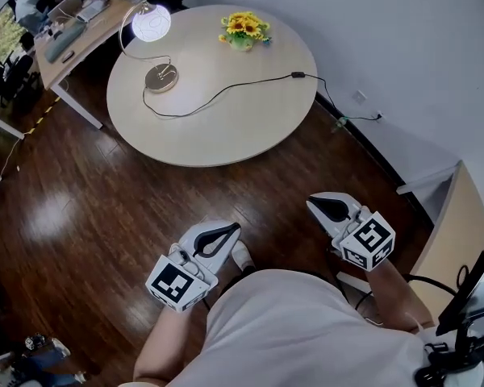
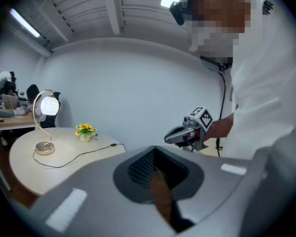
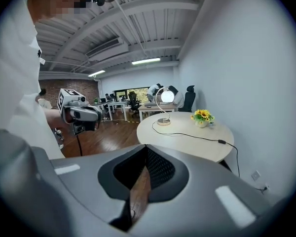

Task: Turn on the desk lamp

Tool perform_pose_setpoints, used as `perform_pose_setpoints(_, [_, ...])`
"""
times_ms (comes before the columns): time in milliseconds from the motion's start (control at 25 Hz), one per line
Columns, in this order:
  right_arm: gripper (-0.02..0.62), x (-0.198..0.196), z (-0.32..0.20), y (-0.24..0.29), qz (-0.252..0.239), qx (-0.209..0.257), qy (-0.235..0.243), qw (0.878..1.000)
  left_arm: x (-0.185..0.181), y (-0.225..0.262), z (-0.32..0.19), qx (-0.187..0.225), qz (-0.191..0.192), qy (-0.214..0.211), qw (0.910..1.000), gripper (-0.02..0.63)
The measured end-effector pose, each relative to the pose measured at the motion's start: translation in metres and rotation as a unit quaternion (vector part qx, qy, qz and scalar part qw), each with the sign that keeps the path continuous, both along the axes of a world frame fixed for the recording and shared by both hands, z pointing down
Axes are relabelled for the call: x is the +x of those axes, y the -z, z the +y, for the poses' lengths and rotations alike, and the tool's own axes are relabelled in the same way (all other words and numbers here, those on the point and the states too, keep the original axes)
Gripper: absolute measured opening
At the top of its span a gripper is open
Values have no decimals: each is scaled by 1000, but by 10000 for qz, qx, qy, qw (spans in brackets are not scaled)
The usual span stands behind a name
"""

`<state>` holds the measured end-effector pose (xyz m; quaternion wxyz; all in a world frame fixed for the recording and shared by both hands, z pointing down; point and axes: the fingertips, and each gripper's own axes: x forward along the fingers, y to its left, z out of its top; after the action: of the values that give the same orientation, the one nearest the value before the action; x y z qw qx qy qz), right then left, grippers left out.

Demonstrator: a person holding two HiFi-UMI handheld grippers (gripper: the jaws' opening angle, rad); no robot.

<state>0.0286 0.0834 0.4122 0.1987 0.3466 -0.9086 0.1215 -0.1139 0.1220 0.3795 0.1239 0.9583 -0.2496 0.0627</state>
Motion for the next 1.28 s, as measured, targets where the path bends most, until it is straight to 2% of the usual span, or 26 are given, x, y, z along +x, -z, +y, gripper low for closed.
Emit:
perform_pose_setpoints(400, [3, 74, 119, 16, -313, 373, -161, 9987, 76, 12, 98, 252, -119, -75, 9996, 18])
perform_pose_setpoints(560, [5, 98, 175, 22, -517, 431, -82, 9977, 108, 20, 153, 210, -73, 22, 9998, 18])
perform_pose_setpoints(760, [39, 122, 250, 27, -741, 448, -17, 9962, 142, 24, 235, 69, -66, 61, 9999, 18])
perform_pose_setpoints(1040, [51, 144, 290, 17, -699, 537, 126, 9960, 154, 5, 282, -2, -223, 221, 9995, 18])
perform_pose_setpoints(1280, [51, 155, 286, 15, -715, 761, 89, 9945, 166, -1, 274, 161, -270, 171, 9994, 18])
